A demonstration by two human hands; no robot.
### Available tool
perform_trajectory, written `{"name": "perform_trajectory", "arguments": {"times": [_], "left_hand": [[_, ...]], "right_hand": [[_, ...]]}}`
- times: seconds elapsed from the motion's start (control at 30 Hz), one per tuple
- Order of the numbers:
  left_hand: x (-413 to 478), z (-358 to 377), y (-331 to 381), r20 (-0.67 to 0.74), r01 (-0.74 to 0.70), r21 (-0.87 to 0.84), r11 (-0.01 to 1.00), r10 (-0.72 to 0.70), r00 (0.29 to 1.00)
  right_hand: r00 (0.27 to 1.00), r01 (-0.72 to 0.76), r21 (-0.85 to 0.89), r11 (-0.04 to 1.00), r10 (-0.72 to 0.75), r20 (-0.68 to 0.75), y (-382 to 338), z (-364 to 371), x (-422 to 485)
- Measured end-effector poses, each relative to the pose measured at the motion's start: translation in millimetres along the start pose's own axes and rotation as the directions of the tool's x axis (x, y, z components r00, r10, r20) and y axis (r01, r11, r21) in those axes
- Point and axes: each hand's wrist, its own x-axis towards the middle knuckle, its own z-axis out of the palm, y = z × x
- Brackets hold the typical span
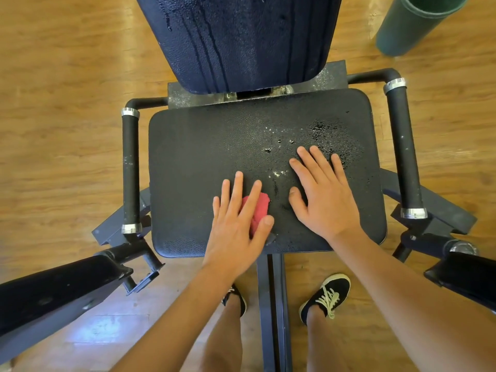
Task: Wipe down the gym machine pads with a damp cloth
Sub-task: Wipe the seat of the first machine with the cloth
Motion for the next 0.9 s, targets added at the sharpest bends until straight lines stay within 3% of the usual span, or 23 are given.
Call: {"name": "perform_trajectory", "arguments": {"times": [0.2,0.3,0.4,0.57,0.63,0.8,0.9], "left_hand": [[21,-27,-29,-0.024,0.038,0.049,0.998,-0.037,0.999],[32,-34,-44,-0.057,0.070,0.087,0.994,-0.065,0.996],[49,-37,-55,-0.114,0.089,0.166,0.982,-0.071,0.991],[59,-31,-61,-0.194,0.095,0.230,0.969,-0.051,0.980],[59,-28,-61,-0.214,0.084,0.219,0.972,-0.037,0.976],[58,-27,-62,-0.232,0.077,0.217,0.973,-0.025,0.972],[59,-28,-65,-0.245,0.076,0.231,0.970,-0.018,0.969]], "right_hand": [[0.996,-0.060,0.010,0.998,0.060,0.071,-8,-8,1],[0.984,-0.180,0.152,0.972,0.178,0.025,-43,-19,-6],[0.981,-0.190,0.249,0.950,0.192,0.017,-106,-19,-25],[0.945,-0.293,0.040,0.955,0.283,0.166,-155,-2,-29],[0.950,-0.292,0.078,0.953,0.280,0.141,-147,0,-22],[0.968,-0.222,0.164,0.961,0.238,-0.080,-121,0,-29],[0.961,-0.257,0.144,0.956,0.268,-0.065,-105,-2,-45]]}}
